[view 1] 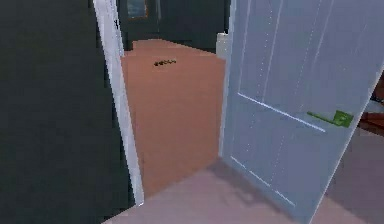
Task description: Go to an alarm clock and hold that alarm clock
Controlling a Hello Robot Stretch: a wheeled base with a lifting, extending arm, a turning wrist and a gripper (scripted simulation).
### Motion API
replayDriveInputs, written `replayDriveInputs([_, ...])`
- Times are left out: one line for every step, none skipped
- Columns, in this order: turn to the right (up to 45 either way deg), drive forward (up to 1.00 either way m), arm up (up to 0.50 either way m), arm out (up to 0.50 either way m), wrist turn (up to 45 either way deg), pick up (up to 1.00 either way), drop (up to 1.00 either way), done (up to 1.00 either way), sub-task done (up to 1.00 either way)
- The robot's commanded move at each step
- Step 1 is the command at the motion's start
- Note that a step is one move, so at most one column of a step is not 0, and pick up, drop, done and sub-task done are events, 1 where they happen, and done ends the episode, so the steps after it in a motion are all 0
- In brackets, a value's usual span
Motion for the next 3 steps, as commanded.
replayDriveInputs([-3.0,0.0,0.0,0.0,0.0,0.0,0.0,0.0,0.0])
replayDriveInputs([6.0,0.0,0.0,0.0,0.0,0.0,0.0,0.0,0.0])
replayDriveInputs([0.0,1.0,0.0,0.0,0.0,0.0,0.0,0.0,0.0])
